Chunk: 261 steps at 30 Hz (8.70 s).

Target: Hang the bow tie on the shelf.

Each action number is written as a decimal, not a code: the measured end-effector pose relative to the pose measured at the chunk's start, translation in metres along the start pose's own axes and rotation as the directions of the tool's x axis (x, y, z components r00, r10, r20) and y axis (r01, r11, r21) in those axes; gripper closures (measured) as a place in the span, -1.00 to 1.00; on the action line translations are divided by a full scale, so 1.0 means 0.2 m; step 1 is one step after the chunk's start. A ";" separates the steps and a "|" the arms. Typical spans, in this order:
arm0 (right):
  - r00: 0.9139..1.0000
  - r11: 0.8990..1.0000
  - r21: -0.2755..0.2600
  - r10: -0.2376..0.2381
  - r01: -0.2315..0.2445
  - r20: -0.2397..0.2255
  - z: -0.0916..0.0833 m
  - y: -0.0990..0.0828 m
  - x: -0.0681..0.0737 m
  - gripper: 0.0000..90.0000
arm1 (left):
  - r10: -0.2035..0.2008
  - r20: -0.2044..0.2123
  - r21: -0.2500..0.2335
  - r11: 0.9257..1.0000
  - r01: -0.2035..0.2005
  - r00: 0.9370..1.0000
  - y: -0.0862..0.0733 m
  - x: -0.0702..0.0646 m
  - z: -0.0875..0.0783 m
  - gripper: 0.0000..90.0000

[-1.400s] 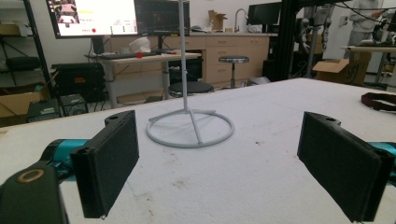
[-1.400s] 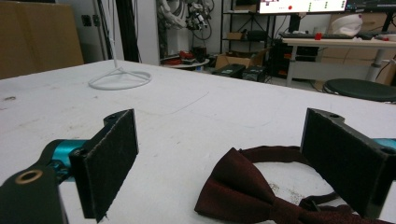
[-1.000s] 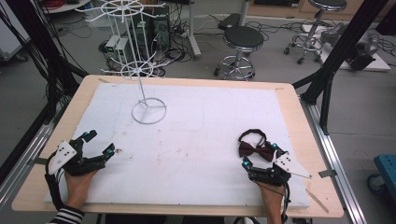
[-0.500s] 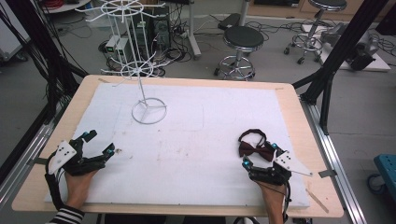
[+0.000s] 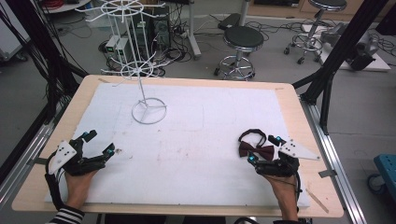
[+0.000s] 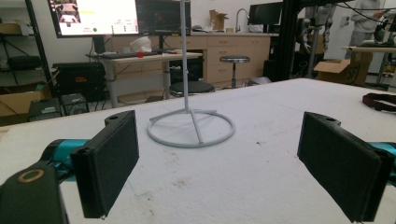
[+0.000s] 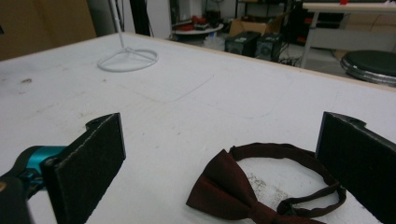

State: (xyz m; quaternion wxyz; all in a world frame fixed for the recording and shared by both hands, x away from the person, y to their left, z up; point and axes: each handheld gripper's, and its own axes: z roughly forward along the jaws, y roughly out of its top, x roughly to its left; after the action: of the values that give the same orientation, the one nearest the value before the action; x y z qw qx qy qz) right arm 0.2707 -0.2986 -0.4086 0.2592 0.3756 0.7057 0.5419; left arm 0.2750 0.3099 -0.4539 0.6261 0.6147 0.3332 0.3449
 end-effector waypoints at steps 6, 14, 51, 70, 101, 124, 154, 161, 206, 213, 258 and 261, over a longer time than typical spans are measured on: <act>0.999 0.995 0.099 -0.009 0.013 -0.038 0.00 0.06 -0.07 -0.98 | 0.001 -0.001 0.000 1.000 -0.001 1.000 0.00 0.00 0.00 -0.71; 0.996 0.975 0.220 -0.017 0.035 -0.084 0.01 0.14 -0.17 -0.98 | 0.000 -0.001 0.001 1.000 0.000 1.000 0.00 0.00 0.00 -0.71; 0.964 0.721 0.645 -0.131 0.253 -0.231 0.17 0.10 -0.38 -0.65 | -0.002 0.000 0.000 1.000 0.002 1.000 0.00 0.00 0.00 -0.71; 0.950 0.652 0.693 -0.164 0.307 -0.267 0.19 0.06 -0.37 0.34 | -0.003 0.002 0.001 1.000 0.003 1.000 0.00 0.00 0.00 -0.71; 0.945 0.765 0.569 -0.164 0.302 -0.282 0.15 0.15 -0.31 0.77 | -0.012 -0.004 -0.001 1.000 0.012 1.000 0.00 0.01 0.00 -0.71; 0.911 0.918 0.306 -0.118 0.251 -0.394 0.20 0.27 -0.10 0.77 | -0.034 0.107 0.062 0.998 0.027 0.994 0.17 0.01 0.05 -0.77; 0.813 0.963 0.074 -0.177 0.260 -0.554 0.45 0.49 0.28 0.77 | -0.018 0.468 0.132 0.990 -0.050 0.883 0.62 -0.18 0.29 -0.77; 0.797 0.961 0.068 -0.181 0.268 -0.576 0.50 0.51 0.34 0.77 | -0.008 0.535 0.143 0.987 -0.080 0.845 0.68 -0.26 0.37 -0.77; 0.746 0.944 0.028 -0.242 0.329 -0.621 0.57 0.55 0.45 0.76 | -0.019 0.695 0.242 0.948 -0.209 0.719 0.76 -0.53 0.64 0.77; 0.743 0.944 0.027 -0.241 0.329 -0.624 0.57 0.55 0.45 0.76 | -0.030 0.694 0.253 0.946 -0.205 0.719 0.76 -0.53 0.64 0.87; 0.931 0.986 -0.034 -0.168 0.166 -0.325 0.26 0.40 0.24 -0.98 | -0.052 0.538 0.280 0.952 -0.120 0.841 0.93 -0.29 0.51 0.87; 0.937 0.985 -0.024 -0.171 0.172 -0.306 0.23 0.38 0.22 -0.98 | -0.048 0.518 0.286 0.951 -0.120 0.854 0.95 -0.27 0.51 0.87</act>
State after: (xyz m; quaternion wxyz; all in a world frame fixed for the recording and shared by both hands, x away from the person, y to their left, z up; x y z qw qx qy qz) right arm 0.2993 -0.2265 -0.3456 0.1922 0.2243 0.7682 0.5680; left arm 0.3279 0.2110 -0.2620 0.5824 0.7810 0.1899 0.1218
